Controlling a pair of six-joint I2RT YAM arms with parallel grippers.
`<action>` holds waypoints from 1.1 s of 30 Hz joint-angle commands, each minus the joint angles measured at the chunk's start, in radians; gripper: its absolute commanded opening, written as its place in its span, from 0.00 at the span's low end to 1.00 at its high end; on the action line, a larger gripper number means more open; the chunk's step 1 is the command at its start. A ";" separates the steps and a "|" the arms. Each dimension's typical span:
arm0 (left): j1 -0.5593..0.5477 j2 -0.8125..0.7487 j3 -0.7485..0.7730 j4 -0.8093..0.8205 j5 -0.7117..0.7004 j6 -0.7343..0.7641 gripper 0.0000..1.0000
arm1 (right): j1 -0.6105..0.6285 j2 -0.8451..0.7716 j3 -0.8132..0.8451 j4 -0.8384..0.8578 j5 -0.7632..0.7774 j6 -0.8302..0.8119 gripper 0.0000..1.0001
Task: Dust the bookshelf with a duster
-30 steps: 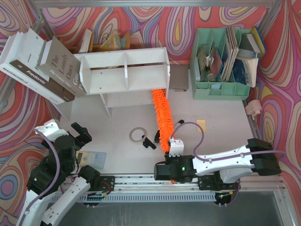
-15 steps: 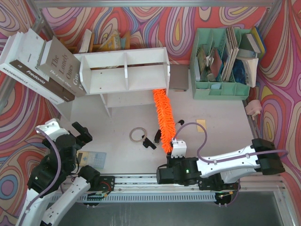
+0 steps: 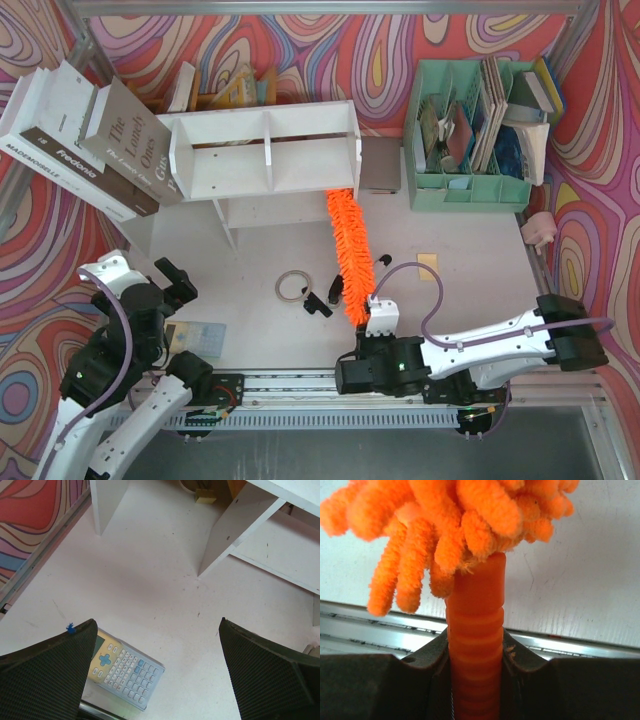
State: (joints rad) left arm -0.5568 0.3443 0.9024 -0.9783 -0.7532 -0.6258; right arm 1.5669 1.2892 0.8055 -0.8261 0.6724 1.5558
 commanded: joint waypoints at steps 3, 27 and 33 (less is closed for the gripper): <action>-0.005 0.003 0.002 -0.014 -0.017 -0.006 0.98 | -0.085 -0.052 -0.076 0.138 -0.027 -0.089 0.00; -0.006 0.001 0.001 -0.017 -0.022 -0.009 0.98 | -0.024 0.000 0.092 0.034 0.125 -0.139 0.00; -0.005 0.000 0.001 -0.017 -0.022 -0.009 0.98 | -0.024 0.034 0.085 0.270 0.060 -0.389 0.00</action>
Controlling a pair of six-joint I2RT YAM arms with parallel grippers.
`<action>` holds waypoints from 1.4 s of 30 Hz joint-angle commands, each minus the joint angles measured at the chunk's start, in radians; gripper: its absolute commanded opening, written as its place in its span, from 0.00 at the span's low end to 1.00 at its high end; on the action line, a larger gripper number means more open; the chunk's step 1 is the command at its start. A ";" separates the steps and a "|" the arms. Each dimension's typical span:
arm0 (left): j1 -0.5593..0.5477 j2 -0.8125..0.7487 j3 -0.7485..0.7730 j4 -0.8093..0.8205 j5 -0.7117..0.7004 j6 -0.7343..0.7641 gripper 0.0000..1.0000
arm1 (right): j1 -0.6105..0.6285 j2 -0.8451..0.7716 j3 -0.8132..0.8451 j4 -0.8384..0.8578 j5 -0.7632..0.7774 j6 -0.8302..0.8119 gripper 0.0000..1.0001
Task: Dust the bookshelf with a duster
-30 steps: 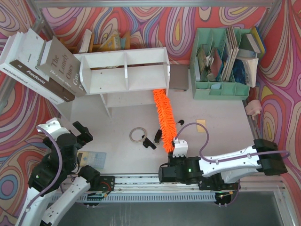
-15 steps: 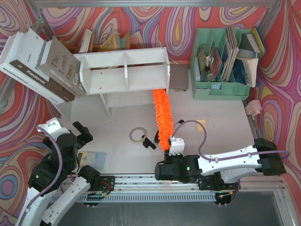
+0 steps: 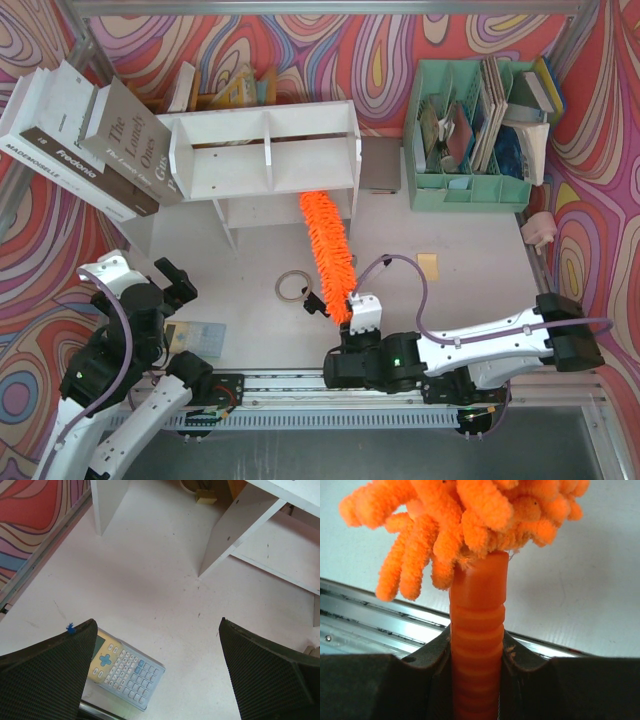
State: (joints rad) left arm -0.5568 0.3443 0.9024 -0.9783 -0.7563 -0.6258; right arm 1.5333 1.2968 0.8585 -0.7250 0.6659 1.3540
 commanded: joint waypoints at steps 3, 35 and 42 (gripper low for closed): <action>-0.006 -0.001 0.002 -0.017 -0.019 -0.009 0.98 | 0.010 0.063 0.051 0.211 0.038 -0.249 0.00; -0.006 -0.006 0.004 -0.021 -0.027 -0.012 0.98 | 0.009 0.148 0.083 0.386 -0.073 -0.453 0.00; -0.006 -0.007 0.001 -0.019 -0.023 -0.011 0.98 | 0.008 0.054 0.012 0.261 0.022 -0.259 0.00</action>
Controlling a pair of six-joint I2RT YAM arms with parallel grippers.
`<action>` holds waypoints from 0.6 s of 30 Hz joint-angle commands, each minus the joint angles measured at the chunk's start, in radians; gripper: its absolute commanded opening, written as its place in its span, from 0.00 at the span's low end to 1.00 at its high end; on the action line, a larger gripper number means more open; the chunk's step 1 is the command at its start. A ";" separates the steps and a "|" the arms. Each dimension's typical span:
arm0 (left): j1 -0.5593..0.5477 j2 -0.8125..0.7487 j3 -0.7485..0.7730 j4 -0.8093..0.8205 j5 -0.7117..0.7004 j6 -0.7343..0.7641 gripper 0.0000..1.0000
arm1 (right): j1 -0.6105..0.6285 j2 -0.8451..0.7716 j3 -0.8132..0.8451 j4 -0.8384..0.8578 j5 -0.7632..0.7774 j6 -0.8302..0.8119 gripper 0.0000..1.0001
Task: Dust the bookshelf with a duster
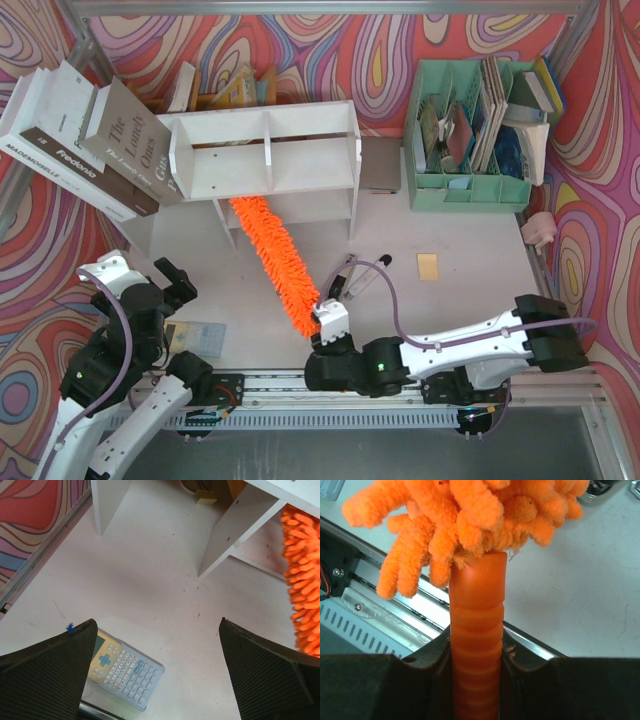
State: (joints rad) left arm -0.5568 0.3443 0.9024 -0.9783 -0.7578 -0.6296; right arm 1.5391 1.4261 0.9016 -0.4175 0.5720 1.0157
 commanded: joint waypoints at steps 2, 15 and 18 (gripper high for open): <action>-0.006 -0.005 0.001 -0.019 -0.022 -0.007 0.98 | 0.001 -0.080 -0.038 -0.030 0.111 0.069 0.00; -0.005 -0.010 0.000 -0.017 -0.021 -0.007 0.98 | 0.002 -0.039 -0.015 0.051 0.060 -0.039 0.00; -0.006 -0.004 0.002 -0.017 -0.019 -0.007 0.98 | 0.001 -0.065 -0.033 -0.062 0.121 0.095 0.00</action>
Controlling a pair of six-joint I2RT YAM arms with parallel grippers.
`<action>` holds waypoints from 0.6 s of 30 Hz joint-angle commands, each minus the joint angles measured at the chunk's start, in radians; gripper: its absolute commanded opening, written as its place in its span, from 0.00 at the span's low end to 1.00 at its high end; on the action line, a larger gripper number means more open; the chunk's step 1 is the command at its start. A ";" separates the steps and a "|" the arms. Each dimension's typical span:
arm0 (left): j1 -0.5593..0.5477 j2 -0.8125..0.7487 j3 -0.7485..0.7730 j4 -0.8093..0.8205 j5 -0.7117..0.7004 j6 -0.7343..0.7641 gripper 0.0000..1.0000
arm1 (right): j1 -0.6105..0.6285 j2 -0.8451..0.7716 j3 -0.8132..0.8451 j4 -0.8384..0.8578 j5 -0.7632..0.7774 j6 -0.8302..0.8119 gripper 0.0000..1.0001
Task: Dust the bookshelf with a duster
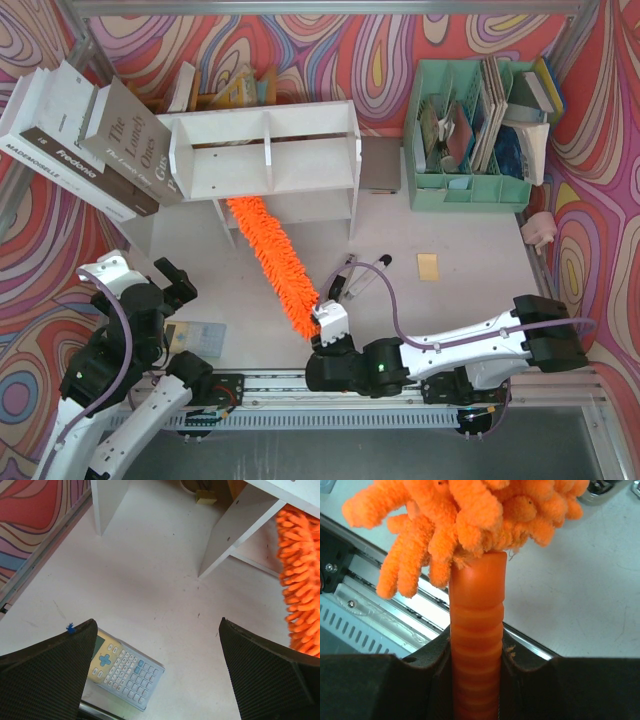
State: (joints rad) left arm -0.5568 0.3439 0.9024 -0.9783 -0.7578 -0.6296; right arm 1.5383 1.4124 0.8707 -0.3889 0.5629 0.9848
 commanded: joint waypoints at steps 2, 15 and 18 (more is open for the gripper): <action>-0.006 -0.001 0.004 -0.019 -0.020 -0.006 0.98 | -0.006 -0.060 -0.022 -0.104 0.129 0.153 0.00; -0.006 -0.002 0.003 -0.020 -0.023 -0.007 0.98 | -0.020 0.045 0.040 0.096 -0.053 -0.122 0.00; -0.005 -0.002 0.001 -0.019 -0.022 -0.007 0.98 | -0.021 0.043 0.033 0.073 -0.040 -0.088 0.00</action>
State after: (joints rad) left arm -0.5568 0.3439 0.9024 -0.9783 -0.7578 -0.6327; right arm 1.5181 1.4555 0.8745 -0.3637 0.4995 0.9371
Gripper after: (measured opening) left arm 0.984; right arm 0.336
